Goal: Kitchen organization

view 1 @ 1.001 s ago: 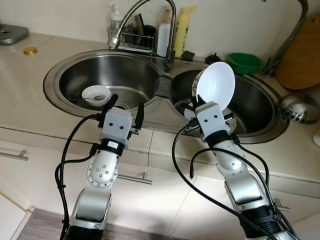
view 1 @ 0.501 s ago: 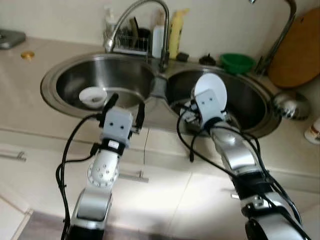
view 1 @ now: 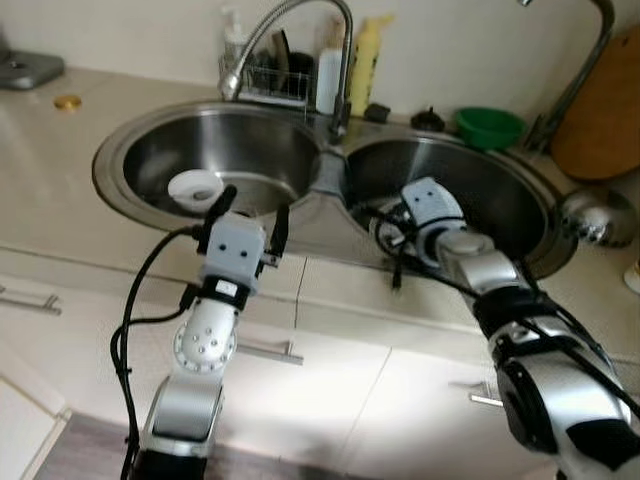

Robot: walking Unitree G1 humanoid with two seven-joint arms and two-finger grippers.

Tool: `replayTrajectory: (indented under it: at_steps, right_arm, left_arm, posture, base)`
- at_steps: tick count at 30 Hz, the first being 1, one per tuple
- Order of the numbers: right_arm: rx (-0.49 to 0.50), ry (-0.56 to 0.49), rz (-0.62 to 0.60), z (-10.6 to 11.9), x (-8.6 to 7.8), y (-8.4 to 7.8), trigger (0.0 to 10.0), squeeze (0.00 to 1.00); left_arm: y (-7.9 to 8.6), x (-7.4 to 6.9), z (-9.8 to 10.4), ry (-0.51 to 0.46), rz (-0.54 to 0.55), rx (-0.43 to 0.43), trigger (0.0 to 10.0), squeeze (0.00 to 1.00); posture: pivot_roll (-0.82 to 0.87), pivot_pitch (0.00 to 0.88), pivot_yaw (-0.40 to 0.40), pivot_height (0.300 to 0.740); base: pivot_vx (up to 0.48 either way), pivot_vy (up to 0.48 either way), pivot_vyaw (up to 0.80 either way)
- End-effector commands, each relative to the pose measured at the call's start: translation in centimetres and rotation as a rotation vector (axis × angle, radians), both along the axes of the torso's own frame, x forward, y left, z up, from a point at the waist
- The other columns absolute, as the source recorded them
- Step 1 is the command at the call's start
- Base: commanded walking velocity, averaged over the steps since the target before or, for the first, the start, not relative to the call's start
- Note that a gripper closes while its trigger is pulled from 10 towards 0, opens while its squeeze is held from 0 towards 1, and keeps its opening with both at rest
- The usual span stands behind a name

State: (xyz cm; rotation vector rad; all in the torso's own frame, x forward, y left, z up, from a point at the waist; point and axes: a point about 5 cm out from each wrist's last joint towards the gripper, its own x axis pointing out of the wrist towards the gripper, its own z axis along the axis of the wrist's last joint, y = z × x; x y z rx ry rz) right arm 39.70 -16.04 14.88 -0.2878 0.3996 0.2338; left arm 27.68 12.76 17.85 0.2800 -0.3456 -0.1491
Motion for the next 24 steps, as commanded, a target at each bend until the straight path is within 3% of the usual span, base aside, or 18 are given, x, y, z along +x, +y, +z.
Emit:
replayTrajectory:
  at_steps: [1,20,24]
  right_arm:
    - [0.028,0.040,-0.036,-0.5,-0.2,-0.7,10.0,1.00]
    - [0.109,0.044,-0.006,-0.8,-0.2,0.3,10.0,1.00]
    - [0.179,-0.056,-0.046,0.4,0.1,0.1,10.0,1.00]
  left_arm:
    - [-0.6,-0.1,0.0,0.002,-0.021,0.007,10.0,0.00]
    - [-0.7,-0.1,-0.1,0.014,-0.025,0.007,10.0,0.00]
    - [-0.7,-0.2,-0.2,0.014,-0.026,0.007,10.0,0.00]
  posture:
    - [0.15,0.000,-0.106,0.740]
    - [0.15,0.000,-0.105,0.740]
    - [0.15,0.000,-0.103,0.740]
  base:
    - [0.000,0.000,0.00]
    - [0.000,0.000,0.00]
    - [0.000,0.000,0.00]
